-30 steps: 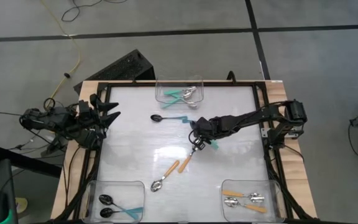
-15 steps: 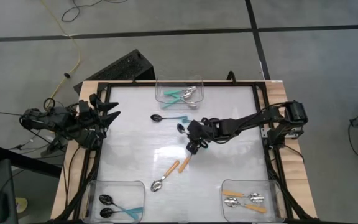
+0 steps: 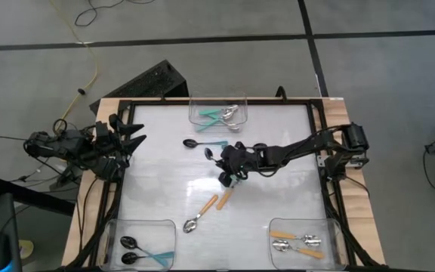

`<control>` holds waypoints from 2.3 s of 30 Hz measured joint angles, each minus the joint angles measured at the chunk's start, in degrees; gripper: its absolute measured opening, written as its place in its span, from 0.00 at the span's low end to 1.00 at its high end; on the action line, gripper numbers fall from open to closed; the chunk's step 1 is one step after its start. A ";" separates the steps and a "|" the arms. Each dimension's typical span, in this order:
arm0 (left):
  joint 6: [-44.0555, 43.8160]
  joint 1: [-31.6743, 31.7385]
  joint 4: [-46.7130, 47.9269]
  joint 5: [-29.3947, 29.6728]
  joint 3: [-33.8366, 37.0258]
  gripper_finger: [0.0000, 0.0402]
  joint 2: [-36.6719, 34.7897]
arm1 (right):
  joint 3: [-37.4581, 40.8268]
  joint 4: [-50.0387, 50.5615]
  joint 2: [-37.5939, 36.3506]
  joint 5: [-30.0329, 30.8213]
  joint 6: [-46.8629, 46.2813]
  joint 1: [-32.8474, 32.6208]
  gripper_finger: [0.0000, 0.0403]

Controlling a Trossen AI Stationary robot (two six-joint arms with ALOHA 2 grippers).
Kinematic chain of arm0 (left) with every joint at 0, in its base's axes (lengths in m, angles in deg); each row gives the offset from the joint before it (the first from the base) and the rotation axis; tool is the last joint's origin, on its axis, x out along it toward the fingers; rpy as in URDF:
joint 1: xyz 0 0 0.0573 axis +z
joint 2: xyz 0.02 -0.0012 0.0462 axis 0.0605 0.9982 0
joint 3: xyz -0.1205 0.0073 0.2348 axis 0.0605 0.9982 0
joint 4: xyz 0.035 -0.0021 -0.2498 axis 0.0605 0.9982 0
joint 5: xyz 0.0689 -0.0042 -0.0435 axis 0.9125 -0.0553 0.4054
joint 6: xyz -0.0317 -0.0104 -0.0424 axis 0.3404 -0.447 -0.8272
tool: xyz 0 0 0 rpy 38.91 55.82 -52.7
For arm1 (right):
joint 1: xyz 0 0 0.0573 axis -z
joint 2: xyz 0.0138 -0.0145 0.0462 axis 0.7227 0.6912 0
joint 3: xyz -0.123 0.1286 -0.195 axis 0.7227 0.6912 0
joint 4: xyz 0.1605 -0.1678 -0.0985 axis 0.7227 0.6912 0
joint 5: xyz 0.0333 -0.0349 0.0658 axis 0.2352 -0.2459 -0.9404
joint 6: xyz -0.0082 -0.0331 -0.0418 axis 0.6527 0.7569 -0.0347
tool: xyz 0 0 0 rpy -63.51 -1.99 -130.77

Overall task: Sort silverware by color (type)
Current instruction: Put the blue spoon into the top transparent bin

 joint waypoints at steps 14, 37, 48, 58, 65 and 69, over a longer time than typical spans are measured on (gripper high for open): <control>0.14 0.02 0.00 0.66 0.00 0.47 0.00 | -0.30 -15.60 4.69 -0.39 3.20 -0.25 0.15; 1.11 0.00 -0.02 0.83 0.00 0.47 0.00 | -2.03 -36.04 4.69 -2.03 15.45 1.16 0.15; 1.11 0.02 -0.02 0.85 0.00 0.47 0.00 | -6.53 -35.67 4.69 -1.93 21.32 5.06 0.15; 1.11 0.00 -0.02 2.36 0.00 0.47 0.00 | -8.56 -32.74 4.67 -2.04 21.61 10.36 0.15; 1.11 0.00 -0.04 2.36 0.00 0.47 0.00 | -8.56 -32.24 4.67 -5.02 21.57 15.00 0.15; 1.11 0.02 -0.02 2.36 0.00 0.47 0.00 | -8.56 -31.58 4.67 -6.36 22.13 17.13 0.15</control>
